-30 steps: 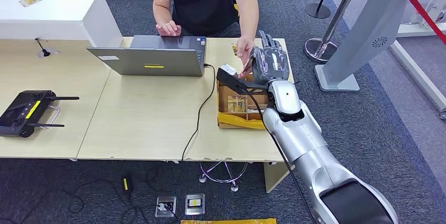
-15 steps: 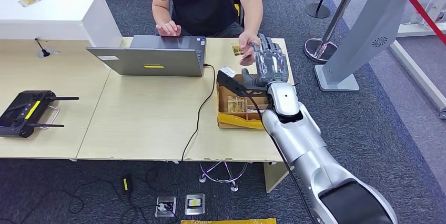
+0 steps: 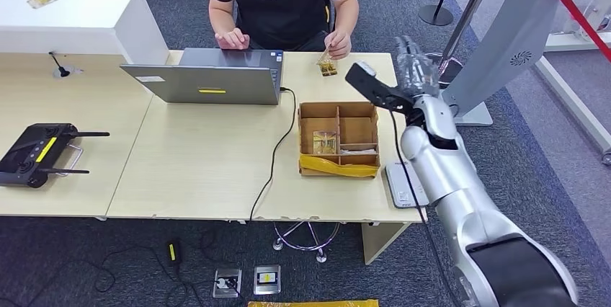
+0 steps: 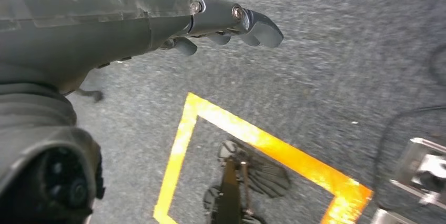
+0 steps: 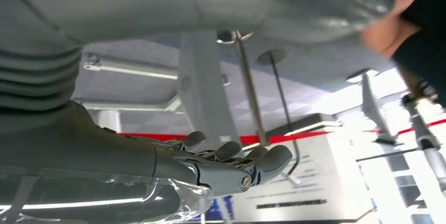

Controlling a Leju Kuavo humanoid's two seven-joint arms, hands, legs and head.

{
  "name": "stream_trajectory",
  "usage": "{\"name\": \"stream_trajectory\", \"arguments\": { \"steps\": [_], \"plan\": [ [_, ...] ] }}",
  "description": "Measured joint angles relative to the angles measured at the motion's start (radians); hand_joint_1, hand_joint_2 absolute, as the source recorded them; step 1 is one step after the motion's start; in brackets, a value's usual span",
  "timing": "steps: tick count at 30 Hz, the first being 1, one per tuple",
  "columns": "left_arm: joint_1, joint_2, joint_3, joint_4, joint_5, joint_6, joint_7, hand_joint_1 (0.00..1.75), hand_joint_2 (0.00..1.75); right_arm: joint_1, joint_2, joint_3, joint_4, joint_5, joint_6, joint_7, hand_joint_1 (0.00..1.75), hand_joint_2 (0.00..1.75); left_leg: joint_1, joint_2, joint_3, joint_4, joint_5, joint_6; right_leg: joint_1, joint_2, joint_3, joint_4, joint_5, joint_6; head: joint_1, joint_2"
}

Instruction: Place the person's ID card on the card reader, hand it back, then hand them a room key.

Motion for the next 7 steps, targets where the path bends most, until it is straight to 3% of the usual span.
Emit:
{"name": "stream_trajectory", "arguments": {
  "steps": [3, 7],
  "plan": [
    [0.003, 0.009, 0.0, 0.0, 0.006, -0.041, -0.035, 0.0, 0.0, -0.03, -0.09, -0.05, 0.027, -0.03, -0.011, -0.021, 0.0, 0.0, 0.0, 0.0, -0.001, 0.0, 0.0, 0.0, 0.0, 0.0, 0.0, -0.001, 0.001, 0.0, 0.0, 0.0],
    [0.003, 0.013, 0.0, 0.0, 0.007, -0.056, -0.055, 0.0, 0.0, -0.051, -0.21, -0.104, 0.072, -0.007, -0.094, -0.075, 0.0, 0.0, 0.0, -0.002, -0.001, 0.001, -0.001, 0.001, 0.0, -0.002, 0.0, -0.002, 0.001, 0.0, 0.0, 0.0]
  ]
}}
